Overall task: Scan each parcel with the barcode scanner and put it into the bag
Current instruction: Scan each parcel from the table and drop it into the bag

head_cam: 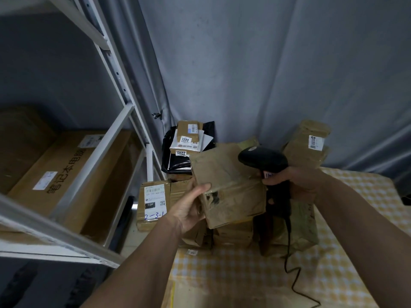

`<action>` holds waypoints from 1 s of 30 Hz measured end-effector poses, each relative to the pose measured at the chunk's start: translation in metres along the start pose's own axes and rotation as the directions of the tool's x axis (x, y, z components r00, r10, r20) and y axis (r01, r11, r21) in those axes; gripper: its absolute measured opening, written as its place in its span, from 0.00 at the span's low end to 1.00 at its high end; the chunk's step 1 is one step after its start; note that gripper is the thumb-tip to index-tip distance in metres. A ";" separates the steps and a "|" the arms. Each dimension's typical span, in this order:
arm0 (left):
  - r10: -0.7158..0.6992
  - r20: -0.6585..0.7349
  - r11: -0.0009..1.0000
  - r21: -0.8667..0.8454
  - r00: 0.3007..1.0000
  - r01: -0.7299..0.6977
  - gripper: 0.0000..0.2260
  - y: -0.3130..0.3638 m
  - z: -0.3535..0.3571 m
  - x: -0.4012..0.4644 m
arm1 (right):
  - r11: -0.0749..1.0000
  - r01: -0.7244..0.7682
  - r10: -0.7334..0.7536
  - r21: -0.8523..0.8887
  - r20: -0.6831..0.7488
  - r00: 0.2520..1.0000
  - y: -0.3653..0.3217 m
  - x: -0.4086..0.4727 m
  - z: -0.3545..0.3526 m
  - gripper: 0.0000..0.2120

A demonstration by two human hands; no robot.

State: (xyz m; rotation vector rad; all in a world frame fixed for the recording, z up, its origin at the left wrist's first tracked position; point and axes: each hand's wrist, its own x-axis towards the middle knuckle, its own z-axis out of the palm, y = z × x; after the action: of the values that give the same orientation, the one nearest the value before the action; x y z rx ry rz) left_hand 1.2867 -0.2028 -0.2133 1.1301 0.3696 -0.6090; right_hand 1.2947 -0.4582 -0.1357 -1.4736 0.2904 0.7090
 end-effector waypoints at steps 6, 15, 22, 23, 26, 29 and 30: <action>-0.162 -0.108 0.986 -0.063 0.981 0.156 0.28 0.009 0.019 -0.003 | 0.995 0.030 -0.027 -0.096 0.026 0.999 0.002 -0.010 0.000 0.19; 0.042 -0.118 0.995 0.093 0.992 -0.031 0.56 0.018 0.013 0.000 | 0.998 0.012 -0.009 0.056 -0.042 0.999 0.010 -0.003 -0.004 0.23; 0.118 0.023 0.899 0.422 0.993 -0.116 0.64 0.031 0.007 -0.003 | 0.976 0.126 -0.098 0.176 -0.160 0.982 0.016 0.007 -0.001 0.13; 0.117 0.033 0.889 0.441 0.993 -0.119 0.64 0.033 0.005 -0.005 | 0.970 0.139 -0.107 0.197 -0.164 0.981 0.018 0.007 -0.002 0.16; 0.126 0.054 0.908 0.396 0.991 -0.137 0.56 0.038 0.001 -0.005 | 0.956 0.164 -0.131 0.243 -0.146 0.981 0.018 0.006 -0.001 0.23; 0.135 0.071 0.937 0.315 0.988 -0.150 0.53 0.039 0.000 -0.004 | 0.958 0.176 -0.155 0.227 -0.106 0.982 0.018 0.003 -0.001 0.21; 0.131 0.072 0.945 0.291 0.989 -0.146 0.55 0.040 -0.002 -0.003 | 0.957 0.182 -0.165 0.226 -0.089 0.982 0.018 0.002 -0.002 0.21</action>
State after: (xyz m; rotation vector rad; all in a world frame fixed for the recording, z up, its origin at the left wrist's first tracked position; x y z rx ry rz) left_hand 1.3091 -0.1889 -0.1836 1.4118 0.1540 -0.5801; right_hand 1.2859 -0.4603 -0.1511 -1.2828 0.2835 0.4657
